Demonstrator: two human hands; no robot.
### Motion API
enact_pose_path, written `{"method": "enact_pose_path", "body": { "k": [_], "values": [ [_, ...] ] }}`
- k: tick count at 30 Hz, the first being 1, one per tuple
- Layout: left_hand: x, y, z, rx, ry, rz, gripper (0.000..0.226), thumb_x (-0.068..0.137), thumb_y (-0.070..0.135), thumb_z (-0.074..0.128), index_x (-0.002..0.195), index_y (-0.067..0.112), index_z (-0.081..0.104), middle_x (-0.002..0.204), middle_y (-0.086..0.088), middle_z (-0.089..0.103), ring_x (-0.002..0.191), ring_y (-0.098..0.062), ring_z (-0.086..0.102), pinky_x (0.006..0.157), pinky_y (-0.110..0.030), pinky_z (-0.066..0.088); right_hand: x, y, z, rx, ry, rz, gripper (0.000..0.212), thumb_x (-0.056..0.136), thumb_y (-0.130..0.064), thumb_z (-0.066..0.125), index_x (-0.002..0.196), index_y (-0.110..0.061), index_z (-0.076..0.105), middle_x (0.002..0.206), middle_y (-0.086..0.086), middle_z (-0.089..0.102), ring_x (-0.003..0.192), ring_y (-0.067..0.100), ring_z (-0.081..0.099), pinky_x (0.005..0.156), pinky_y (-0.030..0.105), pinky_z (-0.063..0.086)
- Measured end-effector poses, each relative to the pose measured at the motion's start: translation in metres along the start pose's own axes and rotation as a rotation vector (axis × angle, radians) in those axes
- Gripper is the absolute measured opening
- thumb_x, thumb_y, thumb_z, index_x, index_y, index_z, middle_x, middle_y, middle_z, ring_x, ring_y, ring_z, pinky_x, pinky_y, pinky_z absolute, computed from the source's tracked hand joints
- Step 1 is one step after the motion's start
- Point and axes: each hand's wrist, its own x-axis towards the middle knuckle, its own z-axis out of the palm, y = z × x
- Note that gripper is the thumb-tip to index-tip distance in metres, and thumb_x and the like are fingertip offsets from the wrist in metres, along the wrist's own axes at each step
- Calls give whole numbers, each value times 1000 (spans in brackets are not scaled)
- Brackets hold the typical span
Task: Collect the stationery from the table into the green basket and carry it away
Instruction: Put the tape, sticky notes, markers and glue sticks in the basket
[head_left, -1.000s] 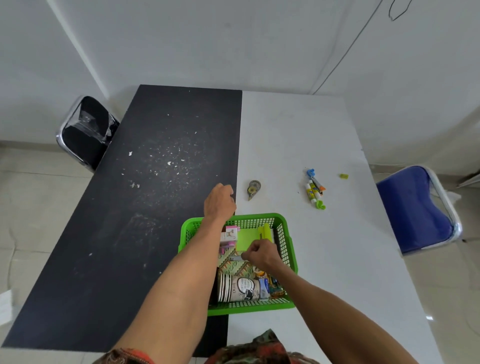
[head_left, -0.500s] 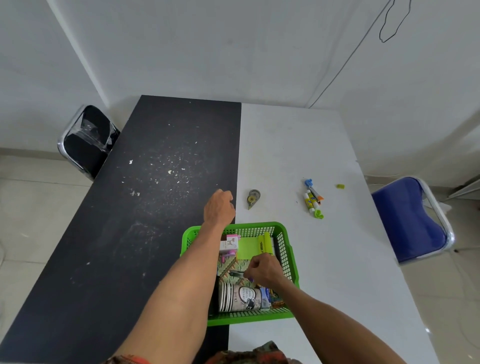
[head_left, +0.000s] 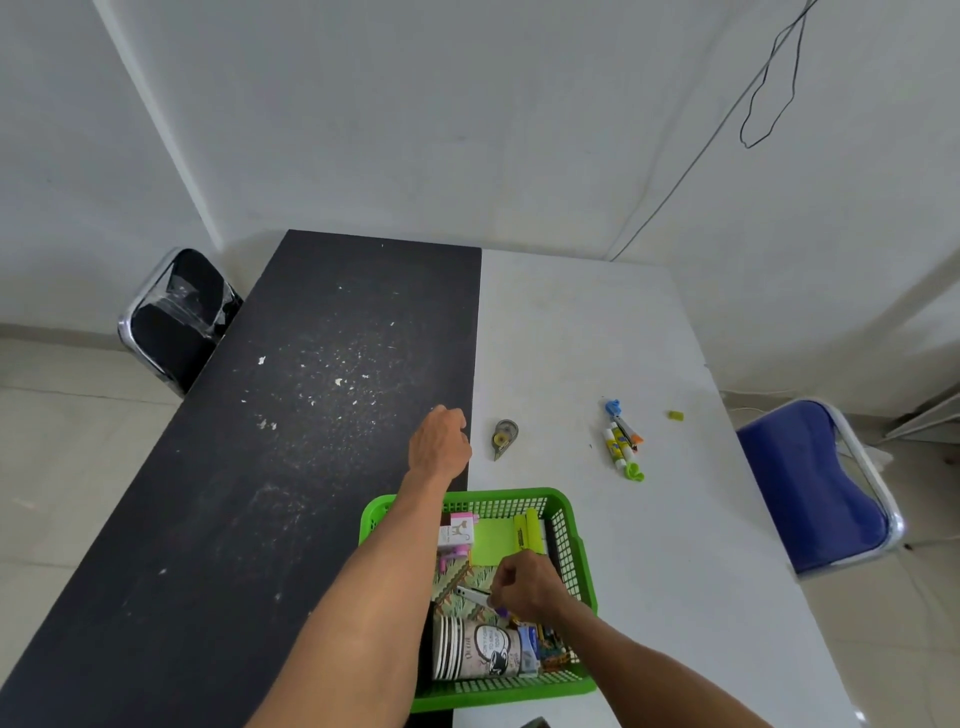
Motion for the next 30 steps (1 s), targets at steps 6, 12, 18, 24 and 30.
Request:
{"method": "enact_pose_path", "body": {
  "k": [6,12,18,24,30],
  "values": [
    [11,-1,4,2,-13,3,19,93,7,53,108,9,65,112,-7,57,95,-23,60,80,-35,52,6,-1,-6,-32,-13,28,7,76,-12,69,69,-13,67,81,6,73,75,17,71,68,33,61],
    [18,1,10,3,-24,13,19,93,7,53,107,8,65,112,-9,58,95,-23,60,80,-34,53,9,-3,-13,-77,51,89,27,74,-27,76,59,-26,54,75,0,69,69,14,65,61,24,55],
    [24,2,19,13,-46,13,20,94,8,53,110,9,65,113,-8,57,95,-22,60,80,-33,53,10,-5,-18,-136,101,146,22,73,-34,70,58,-28,56,67,-10,65,62,8,60,59,23,51],
    [31,6,24,-1,-49,15,23,93,8,53,114,9,64,114,-8,57,98,-23,59,79,-31,51,14,-4,-21,-89,109,116,14,74,-28,70,61,-23,65,63,-10,61,57,5,55,49,15,42],
    [34,8,30,6,-57,18,21,94,8,52,111,9,63,112,-8,57,98,-22,58,78,-31,50,13,-5,-16,-131,72,56,16,74,-18,61,79,-12,75,73,-2,71,61,9,60,54,19,49]
  ]
}}
